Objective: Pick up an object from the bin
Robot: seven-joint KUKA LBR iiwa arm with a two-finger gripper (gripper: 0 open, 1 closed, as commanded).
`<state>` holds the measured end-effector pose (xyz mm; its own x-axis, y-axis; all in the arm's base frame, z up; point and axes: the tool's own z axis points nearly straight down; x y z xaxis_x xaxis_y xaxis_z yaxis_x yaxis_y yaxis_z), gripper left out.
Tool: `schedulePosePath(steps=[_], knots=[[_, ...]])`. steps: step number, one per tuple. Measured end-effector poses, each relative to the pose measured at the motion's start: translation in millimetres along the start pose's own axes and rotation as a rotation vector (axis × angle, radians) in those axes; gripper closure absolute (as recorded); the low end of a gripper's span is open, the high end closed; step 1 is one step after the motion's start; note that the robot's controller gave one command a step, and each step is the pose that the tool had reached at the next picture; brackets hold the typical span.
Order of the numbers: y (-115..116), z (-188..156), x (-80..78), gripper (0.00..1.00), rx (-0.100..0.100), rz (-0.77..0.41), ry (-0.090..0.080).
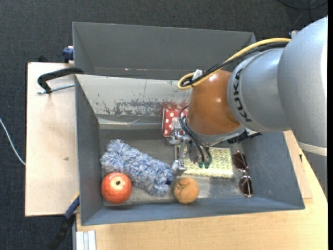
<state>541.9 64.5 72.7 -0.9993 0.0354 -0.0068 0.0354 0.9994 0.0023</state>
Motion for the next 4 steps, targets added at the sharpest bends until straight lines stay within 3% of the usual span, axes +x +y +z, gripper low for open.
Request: schedulePosePath(steps=[2,3,4], knots=[[1,0,0.2,0.00,0.000,-0.017,0.000],[-24,-1,-8.4,0.00,-0.003,-0.004,-0.001],[4,-1,9.1,0.00,0.004,0.106,-0.001]])
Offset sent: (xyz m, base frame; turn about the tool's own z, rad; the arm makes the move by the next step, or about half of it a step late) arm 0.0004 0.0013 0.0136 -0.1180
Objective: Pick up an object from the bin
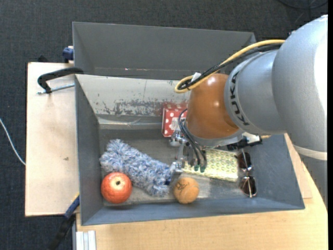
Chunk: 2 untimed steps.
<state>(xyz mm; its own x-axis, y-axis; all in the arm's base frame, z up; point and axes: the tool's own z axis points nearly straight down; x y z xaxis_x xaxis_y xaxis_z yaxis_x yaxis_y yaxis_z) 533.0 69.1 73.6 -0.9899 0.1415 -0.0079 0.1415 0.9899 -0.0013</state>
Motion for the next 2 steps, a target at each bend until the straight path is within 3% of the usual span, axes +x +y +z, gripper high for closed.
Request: schedulePosePath(steps=[1,2], knots=[[44.6,-0.6,42.3,1.00,-0.004,-0.161,0.008],[44.6,-0.6,42.3,1.00,-0.004,-0.161,0.008]])
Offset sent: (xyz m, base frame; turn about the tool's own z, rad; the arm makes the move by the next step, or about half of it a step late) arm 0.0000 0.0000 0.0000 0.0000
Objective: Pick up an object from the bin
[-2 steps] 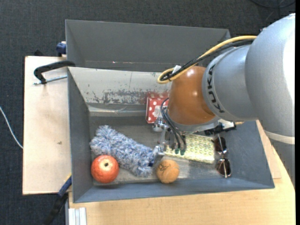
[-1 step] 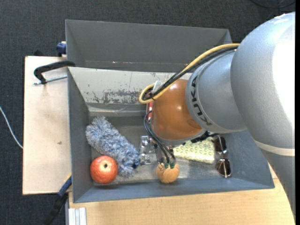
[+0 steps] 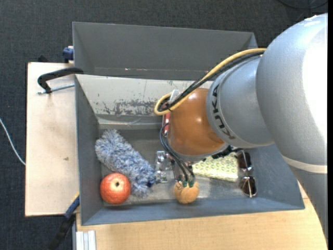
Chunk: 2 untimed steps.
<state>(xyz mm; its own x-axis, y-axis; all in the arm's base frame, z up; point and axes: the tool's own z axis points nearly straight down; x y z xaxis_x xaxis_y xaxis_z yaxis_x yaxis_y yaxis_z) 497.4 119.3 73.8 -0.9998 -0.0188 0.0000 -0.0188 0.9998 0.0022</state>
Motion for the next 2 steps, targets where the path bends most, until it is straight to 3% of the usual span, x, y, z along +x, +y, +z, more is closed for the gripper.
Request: schedulePosePath(steps=[1,2], knots=[[3,0,-0.8,1.00,0.004,-0.075,-0.003],[14,-134,-7.6,1.00,0.001,-0.020,-0.005]])
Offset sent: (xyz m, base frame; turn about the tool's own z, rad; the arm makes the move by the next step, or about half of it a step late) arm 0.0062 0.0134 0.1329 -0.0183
